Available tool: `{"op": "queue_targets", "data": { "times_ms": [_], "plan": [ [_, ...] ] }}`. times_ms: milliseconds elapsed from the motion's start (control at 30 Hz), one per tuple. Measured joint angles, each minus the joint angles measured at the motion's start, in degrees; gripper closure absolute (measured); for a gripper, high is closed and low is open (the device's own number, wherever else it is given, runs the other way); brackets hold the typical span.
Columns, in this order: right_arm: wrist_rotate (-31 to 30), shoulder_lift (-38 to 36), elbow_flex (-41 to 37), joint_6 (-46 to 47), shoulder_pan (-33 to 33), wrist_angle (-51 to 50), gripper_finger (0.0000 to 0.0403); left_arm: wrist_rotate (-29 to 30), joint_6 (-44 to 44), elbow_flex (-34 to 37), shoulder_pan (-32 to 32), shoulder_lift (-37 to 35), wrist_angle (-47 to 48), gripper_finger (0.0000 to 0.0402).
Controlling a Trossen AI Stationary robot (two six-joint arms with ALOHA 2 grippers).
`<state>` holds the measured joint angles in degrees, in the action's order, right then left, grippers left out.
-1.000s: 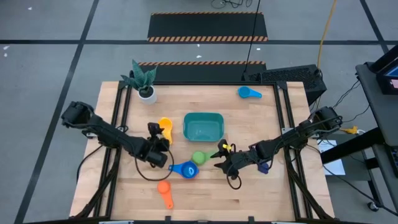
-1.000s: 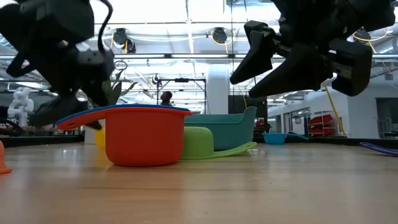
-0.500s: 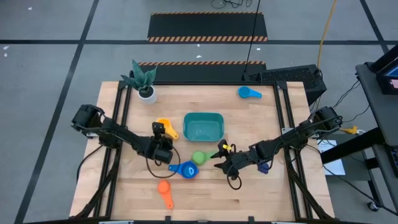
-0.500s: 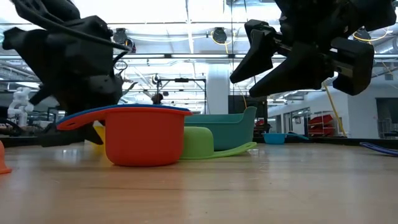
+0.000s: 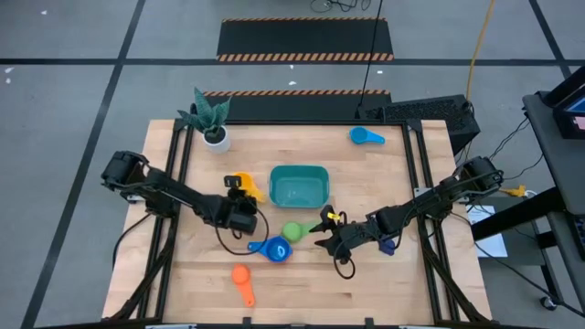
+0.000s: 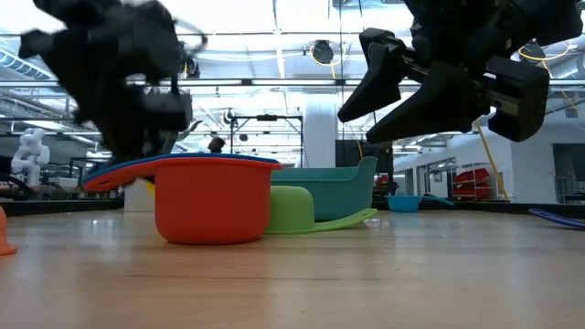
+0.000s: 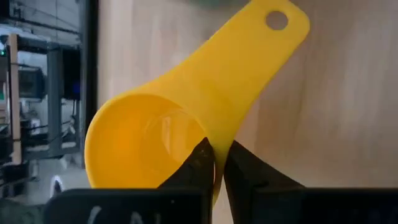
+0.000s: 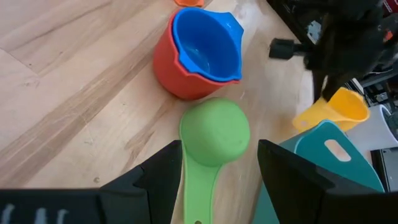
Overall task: Nest measuring cups in basket
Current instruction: Stack the yellow measuring cup on top of the blue measuring cup
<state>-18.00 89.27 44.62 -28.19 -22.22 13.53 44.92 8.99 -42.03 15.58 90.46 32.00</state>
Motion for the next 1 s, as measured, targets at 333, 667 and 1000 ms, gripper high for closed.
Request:
{"op": "queue_targets", "data": {
  "times_ms": [333, 667, 1000],
  "plan": [
    [-3.2, 0.0, 0.0, -1.4, 0.0, 2.5, 0.02, -0.1, -12.9, -6.6, 8.6, -14.0, -3.4, 0.0388],
    [-12.6, 0.0, -0.1, -6.6, -3.5, 13.4, 0.02, -18.8, -35.8, -7.3, 15.1, -23.4, -19.7, 0.0389],
    [-11.8, 0.0, 0.0, -13.6, -7.1, 33.5, 0.02, -47.2, -53.8, -7.3, 14.4, -21.2, -34.9, 0.0389]
  ]
}}
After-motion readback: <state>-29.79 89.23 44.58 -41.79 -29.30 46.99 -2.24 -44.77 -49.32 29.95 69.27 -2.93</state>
